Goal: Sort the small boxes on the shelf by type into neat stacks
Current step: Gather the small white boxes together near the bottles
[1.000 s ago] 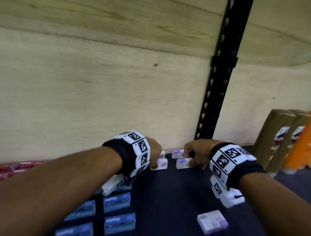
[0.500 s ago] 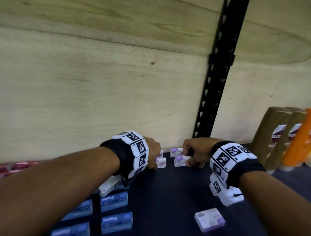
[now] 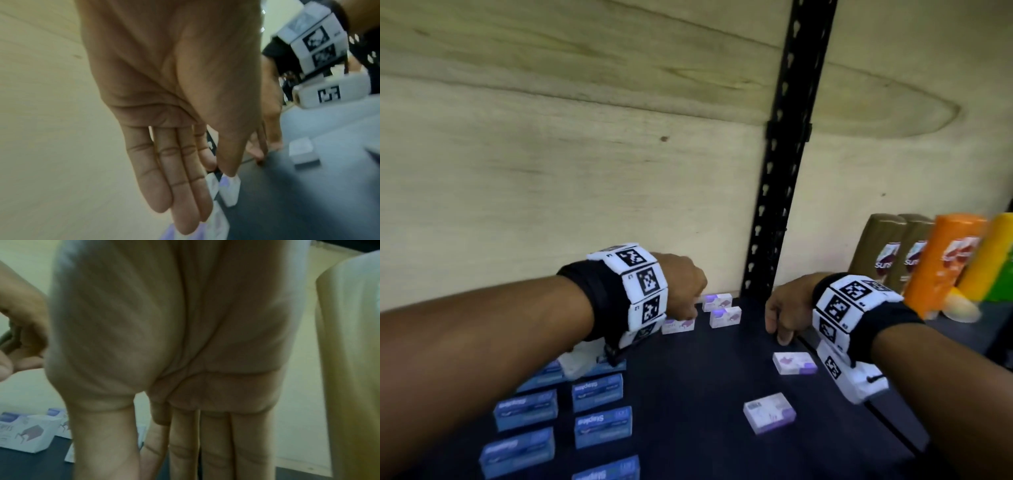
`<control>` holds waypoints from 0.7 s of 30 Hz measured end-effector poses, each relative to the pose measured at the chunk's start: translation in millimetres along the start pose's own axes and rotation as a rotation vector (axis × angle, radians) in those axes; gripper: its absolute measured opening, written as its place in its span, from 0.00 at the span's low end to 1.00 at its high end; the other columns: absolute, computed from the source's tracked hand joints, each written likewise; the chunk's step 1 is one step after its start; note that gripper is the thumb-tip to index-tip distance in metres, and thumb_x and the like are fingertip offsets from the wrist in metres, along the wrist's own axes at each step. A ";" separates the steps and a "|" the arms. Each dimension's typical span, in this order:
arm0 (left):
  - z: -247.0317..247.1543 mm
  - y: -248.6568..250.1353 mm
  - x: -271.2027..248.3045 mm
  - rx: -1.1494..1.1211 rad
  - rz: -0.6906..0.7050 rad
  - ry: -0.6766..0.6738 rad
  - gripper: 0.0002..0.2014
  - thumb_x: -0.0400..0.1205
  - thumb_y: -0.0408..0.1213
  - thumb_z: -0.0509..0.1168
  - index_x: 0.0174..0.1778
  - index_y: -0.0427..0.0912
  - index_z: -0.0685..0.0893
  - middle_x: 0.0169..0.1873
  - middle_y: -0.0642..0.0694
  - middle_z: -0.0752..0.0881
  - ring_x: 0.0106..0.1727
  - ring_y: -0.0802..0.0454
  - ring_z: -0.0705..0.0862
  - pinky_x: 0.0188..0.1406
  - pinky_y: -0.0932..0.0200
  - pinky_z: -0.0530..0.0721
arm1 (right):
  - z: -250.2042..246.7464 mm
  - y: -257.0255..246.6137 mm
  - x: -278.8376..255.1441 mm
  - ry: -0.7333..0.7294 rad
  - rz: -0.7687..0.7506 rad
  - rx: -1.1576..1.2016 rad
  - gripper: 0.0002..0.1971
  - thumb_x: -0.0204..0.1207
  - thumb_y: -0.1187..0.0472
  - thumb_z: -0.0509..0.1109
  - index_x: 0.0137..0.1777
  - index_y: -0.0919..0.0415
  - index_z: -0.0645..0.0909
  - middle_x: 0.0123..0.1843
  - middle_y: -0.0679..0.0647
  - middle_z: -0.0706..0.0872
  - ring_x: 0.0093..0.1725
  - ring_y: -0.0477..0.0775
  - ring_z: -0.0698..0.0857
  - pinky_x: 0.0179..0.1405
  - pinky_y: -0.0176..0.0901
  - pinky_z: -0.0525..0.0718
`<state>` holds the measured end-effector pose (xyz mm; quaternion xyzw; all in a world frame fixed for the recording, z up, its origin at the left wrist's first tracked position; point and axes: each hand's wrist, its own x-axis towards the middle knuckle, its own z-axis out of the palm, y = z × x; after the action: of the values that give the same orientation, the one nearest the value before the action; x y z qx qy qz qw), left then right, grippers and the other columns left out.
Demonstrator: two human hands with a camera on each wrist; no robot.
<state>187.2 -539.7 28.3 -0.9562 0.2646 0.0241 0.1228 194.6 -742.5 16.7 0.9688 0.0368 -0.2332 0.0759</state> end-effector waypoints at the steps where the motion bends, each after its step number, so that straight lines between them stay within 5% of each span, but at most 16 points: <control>1: -2.1 8.5 -2.7 -0.068 0.044 -0.008 0.09 0.81 0.49 0.66 0.46 0.47 0.82 0.36 0.52 0.82 0.36 0.52 0.82 0.39 0.59 0.79 | 0.4 3.9 -2.3 -0.029 0.006 0.025 0.19 0.78 0.64 0.74 0.69 0.61 0.83 0.40 0.41 0.84 0.41 0.41 0.81 0.40 0.29 0.81; 4: -1.0 35.1 -11.2 -0.191 0.170 -0.069 0.12 0.79 0.54 0.69 0.44 0.49 0.85 0.30 0.57 0.83 0.30 0.62 0.79 0.46 0.58 0.83 | 2.3 9.0 -12.6 -0.124 0.018 0.068 0.21 0.77 0.70 0.74 0.70 0.64 0.81 0.33 0.41 0.84 0.32 0.36 0.80 0.25 0.23 0.77; 8: 8.5 62.4 -13.0 -0.297 0.251 -0.234 0.19 0.72 0.61 0.73 0.48 0.50 0.87 0.43 0.51 0.91 0.45 0.52 0.89 0.48 0.55 0.87 | 12.3 10.2 -23.0 -0.132 0.020 -0.017 0.24 0.72 0.60 0.80 0.67 0.63 0.83 0.37 0.46 0.84 0.21 0.34 0.78 0.21 0.24 0.76; 12: 19.4 80.1 -10.8 -0.278 0.281 -0.248 0.23 0.68 0.64 0.75 0.50 0.50 0.86 0.46 0.51 0.91 0.47 0.53 0.88 0.47 0.57 0.86 | 26.1 11.3 -22.5 -0.062 -0.005 -0.039 0.27 0.68 0.54 0.83 0.66 0.61 0.83 0.54 0.55 0.88 0.41 0.45 0.81 0.37 0.34 0.80; 14: 23.0 86.6 -10.4 -0.258 0.282 -0.228 0.24 0.69 0.64 0.74 0.50 0.49 0.86 0.45 0.51 0.90 0.44 0.54 0.86 0.40 0.59 0.83 | 31.2 10.5 -22.2 0.017 -0.037 -0.032 0.26 0.66 0.55 0.85 0.64 0.57 0.83 0.54 0.51 0.87 0.49 0.49 0.82 0.45 0.39 0.81; 17: 26.4 92.1 -10.7 -0.228 0.274 -0.187 0.22 0.71 0.59 0.75 0.52 0.47 0.86 0.45 0.51 0.88 0.39 0.56 0.82 0.33 0.61 0.78 | 33.0 9.2 -23.7 0.029 -0.080 0.015 0.24 0.66 0.59 0.84 0.62 0.55 0.83 0.46 0.45 0.84 0.46 0.47 0.81 0.38 0.35 0.78; 21: 24.2 85.0 -10.8 -0.222 0.295 -0.215 0.22 0.72 0.52 0.78 0.58 0.46 0.85 0.49 0.51 0.88 0.38 0.60 0.79 0.37 0.62 0.78 | 31.2 10.4 -25.8 0.045 -0.099 0.063 0.24 0.69 0.56 0.82 0.65 0.53 0.83 0.46 0.42 0.82 0.41 0.43 0.80 0.34 0.30 0.76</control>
<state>134.8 -598.9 -12.7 -0.9067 0.3829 0.1726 0.0392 158.8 -758.8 2.4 0.9727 0.0788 -0.2157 0.0331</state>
